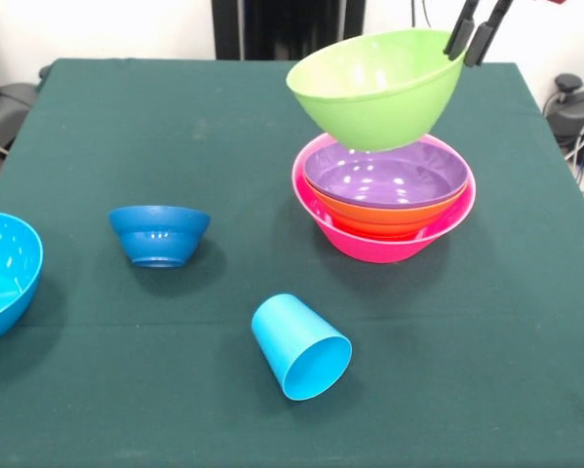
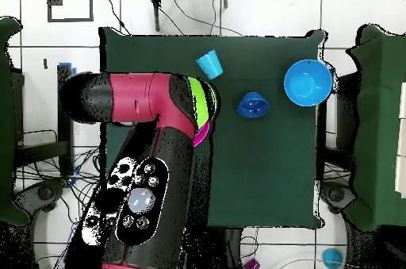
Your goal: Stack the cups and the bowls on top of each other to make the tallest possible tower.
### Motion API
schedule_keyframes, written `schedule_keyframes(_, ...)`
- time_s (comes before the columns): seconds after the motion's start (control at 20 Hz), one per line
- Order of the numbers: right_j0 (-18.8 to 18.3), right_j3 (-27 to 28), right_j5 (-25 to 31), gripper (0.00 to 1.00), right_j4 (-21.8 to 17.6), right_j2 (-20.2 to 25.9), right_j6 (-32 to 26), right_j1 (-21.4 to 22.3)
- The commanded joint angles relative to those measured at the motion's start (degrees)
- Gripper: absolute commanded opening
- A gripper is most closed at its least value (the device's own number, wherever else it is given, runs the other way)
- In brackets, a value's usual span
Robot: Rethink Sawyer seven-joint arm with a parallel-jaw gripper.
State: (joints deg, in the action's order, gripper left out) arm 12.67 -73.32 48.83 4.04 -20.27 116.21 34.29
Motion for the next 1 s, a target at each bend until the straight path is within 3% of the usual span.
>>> schedule_keyframes(0.05,-0.26,-2.27,-5.81,0.00,0.94,3.46,11.86,-2.94)
schedule_keyframes(1.0,-1.93,-3.43,-10.90,0.00,0.86,4.28,8.94,-4.67)
